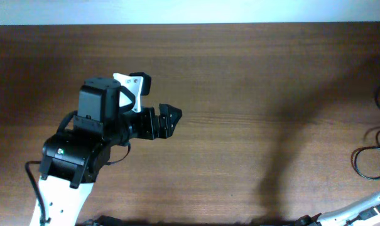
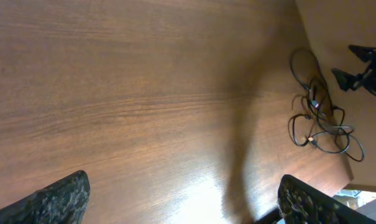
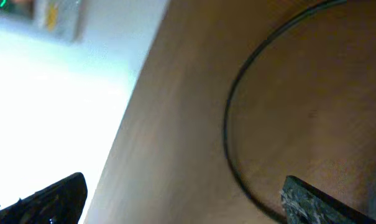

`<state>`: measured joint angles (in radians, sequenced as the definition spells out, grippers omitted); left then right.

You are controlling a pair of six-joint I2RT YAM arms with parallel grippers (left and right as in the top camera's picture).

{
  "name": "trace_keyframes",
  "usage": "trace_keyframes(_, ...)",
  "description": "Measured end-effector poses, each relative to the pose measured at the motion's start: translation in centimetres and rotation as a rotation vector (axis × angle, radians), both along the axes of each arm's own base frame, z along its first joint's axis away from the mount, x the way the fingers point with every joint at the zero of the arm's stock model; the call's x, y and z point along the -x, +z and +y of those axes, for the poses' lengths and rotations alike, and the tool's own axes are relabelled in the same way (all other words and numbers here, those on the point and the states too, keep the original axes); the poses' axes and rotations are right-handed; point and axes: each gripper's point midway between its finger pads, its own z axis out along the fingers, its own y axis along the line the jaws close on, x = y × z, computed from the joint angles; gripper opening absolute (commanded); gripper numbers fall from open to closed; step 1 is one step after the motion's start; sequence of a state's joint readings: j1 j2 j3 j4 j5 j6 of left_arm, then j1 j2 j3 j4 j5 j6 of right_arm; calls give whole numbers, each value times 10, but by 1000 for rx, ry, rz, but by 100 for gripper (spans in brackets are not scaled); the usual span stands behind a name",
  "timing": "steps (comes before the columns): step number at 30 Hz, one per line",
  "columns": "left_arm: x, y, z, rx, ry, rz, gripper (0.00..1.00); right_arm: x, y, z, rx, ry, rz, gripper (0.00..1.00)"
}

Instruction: Untangle cables

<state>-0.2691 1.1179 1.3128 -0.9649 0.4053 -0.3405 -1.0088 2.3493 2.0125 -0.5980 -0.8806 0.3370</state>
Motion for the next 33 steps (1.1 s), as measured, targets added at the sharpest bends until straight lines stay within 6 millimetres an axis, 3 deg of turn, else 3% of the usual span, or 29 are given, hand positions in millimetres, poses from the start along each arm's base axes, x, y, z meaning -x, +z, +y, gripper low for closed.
trace_keyframes(6,0,2,-2,9,-8,-5,99,-34,28,64,68,267,-128,99)
trace_keyframes(10,-23,33,-9,54,-15,-176,99,-48,79,143,180,477,-163,99)
trace_keyframes(13,-31,57,-11,73,-22,-291,100,-51,130,200,302,587,-197,99)
trace_keyframes(15,-30,67,-6,74,-15,-333,99,-44,160,223,375,610,-198,99)
trace_keyframes(17,-30,84,13,76,40,-398,99,-25,204,249,497,609,-189,99)
trace_keyframes(20,-17,108,46,71,137,-486,99,-1,240,286,552,605,-176,99)
trace_keyframes(23,13,142,67,78,195,-615,99,25,275,334,544,619,-205,99)
trace_keyframes(25,36,162,74,79,212,-707,99,53,300,364,570,623,-227,99)
trace_keyframes(28,59,177,82,60,245,-787,99,94,318,387,652,592,-208,99)
trace_keyframes(31,61,171,87,47,267,-764,99,140,334,402,749,541,-219,99)
trace_keyframes(33,59,167,88,43,272,-748,99,168,331,406,783,506,-222,99)
